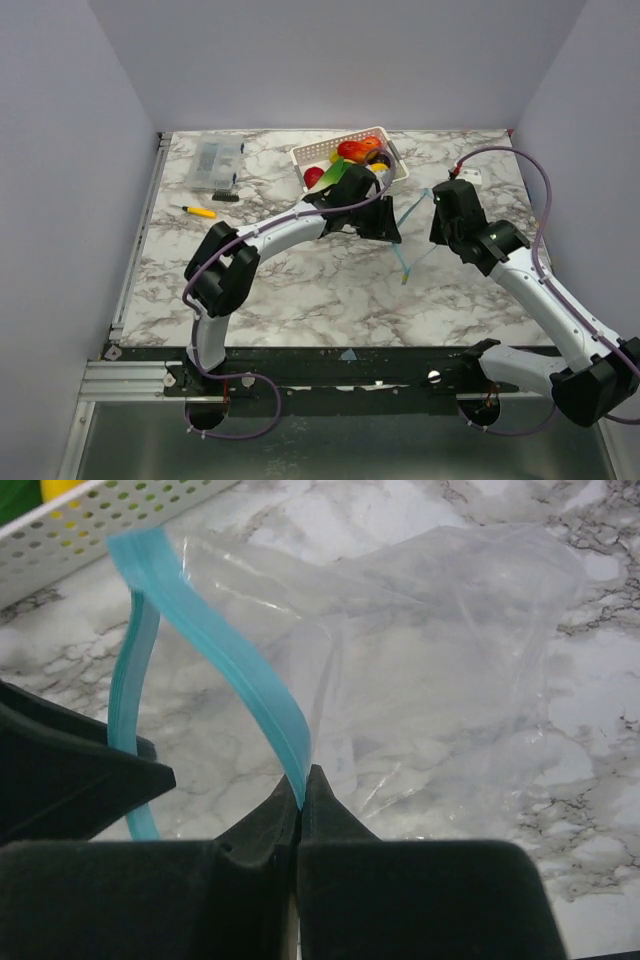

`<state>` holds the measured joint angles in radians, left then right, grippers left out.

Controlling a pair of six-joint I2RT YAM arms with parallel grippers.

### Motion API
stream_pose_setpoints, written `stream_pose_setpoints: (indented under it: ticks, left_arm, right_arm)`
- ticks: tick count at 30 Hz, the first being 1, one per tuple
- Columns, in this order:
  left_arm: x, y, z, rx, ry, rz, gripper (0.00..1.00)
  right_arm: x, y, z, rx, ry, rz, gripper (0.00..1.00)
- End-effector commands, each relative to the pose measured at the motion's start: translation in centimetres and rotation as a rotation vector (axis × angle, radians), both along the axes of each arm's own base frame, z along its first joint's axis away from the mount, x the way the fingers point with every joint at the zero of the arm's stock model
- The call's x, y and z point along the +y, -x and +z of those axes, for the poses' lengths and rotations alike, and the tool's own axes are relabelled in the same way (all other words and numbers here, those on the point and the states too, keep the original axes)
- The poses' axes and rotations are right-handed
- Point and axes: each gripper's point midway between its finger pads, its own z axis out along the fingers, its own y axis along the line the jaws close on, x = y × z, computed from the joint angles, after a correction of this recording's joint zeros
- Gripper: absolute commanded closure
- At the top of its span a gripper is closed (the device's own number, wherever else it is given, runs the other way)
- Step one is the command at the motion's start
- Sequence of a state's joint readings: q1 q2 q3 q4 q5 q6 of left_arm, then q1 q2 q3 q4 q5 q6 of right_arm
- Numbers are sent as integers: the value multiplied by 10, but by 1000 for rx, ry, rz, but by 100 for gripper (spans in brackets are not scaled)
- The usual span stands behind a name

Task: Place the food in the zip-top bag and seal the zipper
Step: Open the zipper of the food storage bag at the center of the board.

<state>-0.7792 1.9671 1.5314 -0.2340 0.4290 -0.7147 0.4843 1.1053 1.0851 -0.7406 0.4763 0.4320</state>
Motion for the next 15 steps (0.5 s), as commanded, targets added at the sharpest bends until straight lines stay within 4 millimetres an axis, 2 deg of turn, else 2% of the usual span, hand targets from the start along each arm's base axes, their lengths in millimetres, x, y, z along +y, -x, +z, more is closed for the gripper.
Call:
stream_pose_setpoints:
  ticks: [1,5,8,11,15]
  left_arm:
    - [1,14,49,-91,71,-71,54]
    - [16,20,77,-228,83,-111,31]
    - [36,14,99,-370,71,-96,20]
    - [62,-10,114,-500,7,-36,13]
    - [96,-54,119,-602,-147,29,11]
  right_arm:
    - [-6,-4,-13,7,46,-18,99]
    - [-10,-3,-17,4,61,-26,99]
    - [-10,-2,-18,4,60,-25,99]
    - [-8,-2,-16,0,51,-17,99]
    - [-7,-1,-11,-13,40,-4,99]
